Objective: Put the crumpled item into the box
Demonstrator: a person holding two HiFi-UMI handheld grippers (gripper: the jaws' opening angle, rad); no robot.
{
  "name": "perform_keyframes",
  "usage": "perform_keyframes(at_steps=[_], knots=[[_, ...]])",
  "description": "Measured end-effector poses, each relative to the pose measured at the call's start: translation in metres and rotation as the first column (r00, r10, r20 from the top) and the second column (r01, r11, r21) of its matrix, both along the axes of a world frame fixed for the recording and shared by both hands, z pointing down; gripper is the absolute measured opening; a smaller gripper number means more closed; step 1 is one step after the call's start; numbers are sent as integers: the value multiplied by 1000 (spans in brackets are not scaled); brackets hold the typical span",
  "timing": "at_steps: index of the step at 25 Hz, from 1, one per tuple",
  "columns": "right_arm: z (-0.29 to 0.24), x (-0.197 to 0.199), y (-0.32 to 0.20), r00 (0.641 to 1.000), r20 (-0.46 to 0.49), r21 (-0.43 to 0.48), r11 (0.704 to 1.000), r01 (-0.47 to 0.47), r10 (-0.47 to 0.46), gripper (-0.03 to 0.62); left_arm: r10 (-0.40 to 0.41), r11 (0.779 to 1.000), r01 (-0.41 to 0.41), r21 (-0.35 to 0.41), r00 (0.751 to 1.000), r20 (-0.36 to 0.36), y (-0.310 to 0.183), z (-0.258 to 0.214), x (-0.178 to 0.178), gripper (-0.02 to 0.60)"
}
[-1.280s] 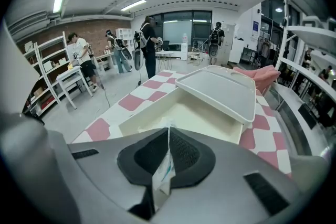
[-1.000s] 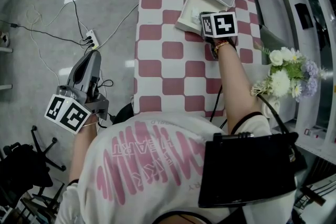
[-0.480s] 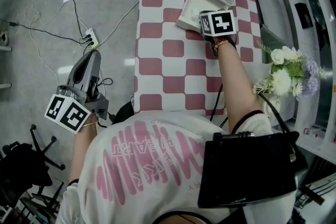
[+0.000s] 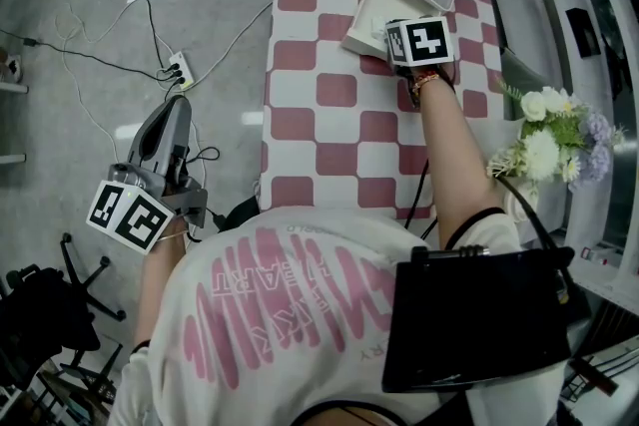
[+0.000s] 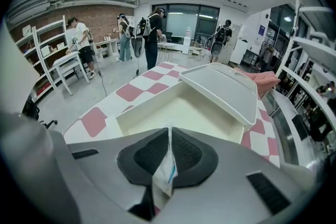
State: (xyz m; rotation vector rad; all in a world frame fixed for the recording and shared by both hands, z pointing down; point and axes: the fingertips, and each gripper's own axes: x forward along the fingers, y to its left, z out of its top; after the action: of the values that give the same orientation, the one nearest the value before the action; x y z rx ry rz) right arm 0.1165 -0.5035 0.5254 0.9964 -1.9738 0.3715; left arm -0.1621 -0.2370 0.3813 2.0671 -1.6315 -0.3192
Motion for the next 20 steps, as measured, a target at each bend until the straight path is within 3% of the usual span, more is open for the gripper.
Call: perform_keyframes(at_steps=[20], knots=[[1, -4, 4, 1000, -10, 6, 1000, 21, -21, 22, -16, 1000, 16, 14, 1000, -16, 18, -4, -9, 8]])
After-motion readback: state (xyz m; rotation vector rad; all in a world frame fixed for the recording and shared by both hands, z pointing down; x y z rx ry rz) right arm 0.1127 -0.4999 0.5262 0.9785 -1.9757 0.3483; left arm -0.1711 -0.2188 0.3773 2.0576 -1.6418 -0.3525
